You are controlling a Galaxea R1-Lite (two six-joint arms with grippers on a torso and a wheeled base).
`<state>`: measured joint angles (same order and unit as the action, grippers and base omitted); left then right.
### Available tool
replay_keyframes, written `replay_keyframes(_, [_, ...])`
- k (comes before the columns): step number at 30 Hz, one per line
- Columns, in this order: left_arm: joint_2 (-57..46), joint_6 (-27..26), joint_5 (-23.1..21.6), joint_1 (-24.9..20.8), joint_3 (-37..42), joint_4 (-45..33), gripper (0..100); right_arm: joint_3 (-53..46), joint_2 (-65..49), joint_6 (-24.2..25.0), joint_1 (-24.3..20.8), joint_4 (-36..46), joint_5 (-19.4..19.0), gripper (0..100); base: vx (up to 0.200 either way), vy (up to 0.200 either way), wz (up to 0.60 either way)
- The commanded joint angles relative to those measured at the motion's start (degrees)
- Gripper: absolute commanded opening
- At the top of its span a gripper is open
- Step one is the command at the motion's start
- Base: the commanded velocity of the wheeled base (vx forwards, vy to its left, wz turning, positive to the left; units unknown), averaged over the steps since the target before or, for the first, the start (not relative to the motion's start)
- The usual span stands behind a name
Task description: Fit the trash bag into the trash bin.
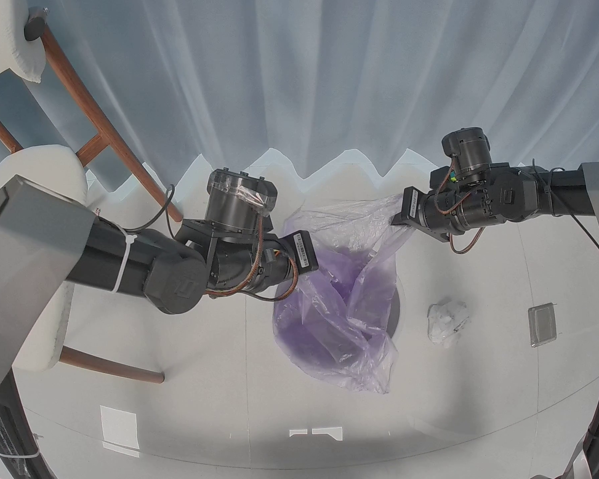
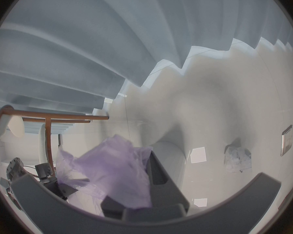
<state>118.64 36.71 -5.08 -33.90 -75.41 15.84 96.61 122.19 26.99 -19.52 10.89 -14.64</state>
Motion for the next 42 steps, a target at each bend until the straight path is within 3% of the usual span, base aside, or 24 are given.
replay_keyframes(1, [2.4, 0.4, -0.1, 4.6, -4.3, -0.1, 0, 4.6, 2.4, 0.1, 3.0, -0.7, -2.8, 0, 0.000, 0.000, 0.00])
replay_keyframes(9, [2.2, 4.4, -0.5, 5.2, -7.0, -0.1, 0, 8.7, 4.9, 0.6, 6.8, -0.8, -3.8, 0, 0.000, 0.000, 0.00])
replay_keyframes(10, [2.2, 4.4, -0.5, 5.1, -7.1, 0.0, 0, 8.6, 4.7, 1.0, 6.8, -0.8, -4.3, 100, 0.000, 0.000, 0.00])
replay_keyframes(13, [2.4, 4.3, -0.5, 4.5, -7.2, 0.3, 0, 8.4, 4.1, 4.7, 6.2, -0.8, -5.7, 100, 0.000, 0.000, 0.00])
replay_keyframes(16, [2.5, 4.4, -0.5, 3.2, -7.2, 0.4, 0, 8.1, 1.4, 12.2, 4.0, -0.4, -5.9, 100, 0.000, 0.000, 0.00])
replay_keyframes(17, [2.5, 4.4, -0.5, 3.2, -7.2, 0.4, 0, 8.1, 1.4, 12.2, 4.0, -0.4, -5.9, 100, 0.000, 0.000, 0.00])
replay_keyframes(18, [2.2, 4.4, -0.5, 2.3, -7.2, 0.4, 0, 6.7, -0.2, 17.0, 1.6, -0.1, -5.8, 100, 0.000, 0.000, 0.00])
replay_keyframes(19, [2.1, 4.3, -0.5, 2.1, -7.2, 0.4, 0, 5.8, -0.9, 17.7, 1.0, 0.0, -5.8, 100, 0.000, 0.000, 0.00])
replay_keyframes(29, [1.9, 4.2, 0.0, 0.9, -7.2, 0.5, 0, -7.3, -9.2, 15.6, -9.0, 0.1, -5.7, 100, 0.000, 0.000, 0.00])
replay_keyframes(33, [1.8, 4.1, 0.1, 0.8, -7.2, 0.4, 0, -10.7, -9.2, 9.5, -9.2, 0.0, -4.9, 100, 0.000, 0.000, 0.00])
replay_keyframes(37, [1.6, 4.1, 0.2, 1.0, -7.2, 0.5, 0, -12.7, -9.5, 8.2, -8.6, 0.0, -2.0, 100, 0.000, 0.000, 0.00])
replay_keyframes(42, [1.5, 4.1, 0.1, 1.0, -7.2, 0.6, 0, -13.2, -9.2, 6.8, -8.0, 0.1, -1.4, 100, 0.000, 0.000, 0.00])
